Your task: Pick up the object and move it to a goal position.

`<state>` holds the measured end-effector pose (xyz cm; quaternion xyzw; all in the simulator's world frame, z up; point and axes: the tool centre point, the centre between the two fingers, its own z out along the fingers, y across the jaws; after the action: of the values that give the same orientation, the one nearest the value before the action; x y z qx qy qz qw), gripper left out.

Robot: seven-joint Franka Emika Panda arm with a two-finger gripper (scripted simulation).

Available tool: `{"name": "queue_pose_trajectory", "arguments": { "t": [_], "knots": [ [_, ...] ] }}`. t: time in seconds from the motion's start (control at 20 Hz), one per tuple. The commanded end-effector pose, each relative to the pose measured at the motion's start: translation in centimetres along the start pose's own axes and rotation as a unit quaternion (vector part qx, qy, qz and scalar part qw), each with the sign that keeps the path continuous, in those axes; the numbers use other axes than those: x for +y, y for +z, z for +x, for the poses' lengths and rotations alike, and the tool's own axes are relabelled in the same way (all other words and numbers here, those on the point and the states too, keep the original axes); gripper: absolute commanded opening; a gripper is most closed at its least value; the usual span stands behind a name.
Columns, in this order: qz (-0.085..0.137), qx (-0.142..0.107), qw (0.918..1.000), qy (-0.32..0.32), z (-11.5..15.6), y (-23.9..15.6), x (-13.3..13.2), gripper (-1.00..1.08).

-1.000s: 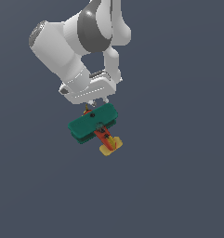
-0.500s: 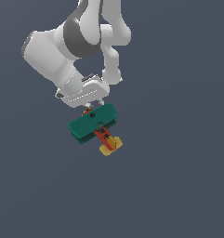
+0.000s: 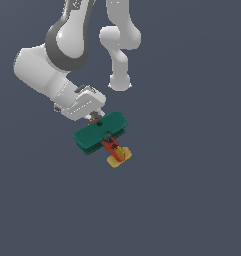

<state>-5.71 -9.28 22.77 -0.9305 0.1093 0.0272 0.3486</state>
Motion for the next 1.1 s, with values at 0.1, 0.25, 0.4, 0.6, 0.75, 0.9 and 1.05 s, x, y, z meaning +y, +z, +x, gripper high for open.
{"name": "queue_pose_trajectory", "arguments": {
  "t": [0.1, 0.25, 0.4, 0.6, 0.75, 0.9, 1.05],
  "knots": [
    [0.035, 0.014, 0.9993, 0.005, 0.6, -0.4, 1.5, 0.28],
    [0.057, 0.025, 0.998, 0.008, 1.0, -0.7, 2.5, 0.28],
    [0.079, 0.037, 0.9962, 0.01, 1.4, -1.0, 3.5, 0.28],
    [0.107, 0.055, 0.9926, 0.012, 1.9, -1.5, 4.9, 0.28],
    [0.127, 0.07, 0.9893, 0.013, 2.3, -2.0, 5.9, 0.28],
    [0.144, 0.085, 0.9858, 0.013, 2.7, -2.4, 6.8, 0.28],
    [0.158, 0.097, 0.9826, 0.014, 3.0, -2.7, 7.6, 0.28]
  ]
}}
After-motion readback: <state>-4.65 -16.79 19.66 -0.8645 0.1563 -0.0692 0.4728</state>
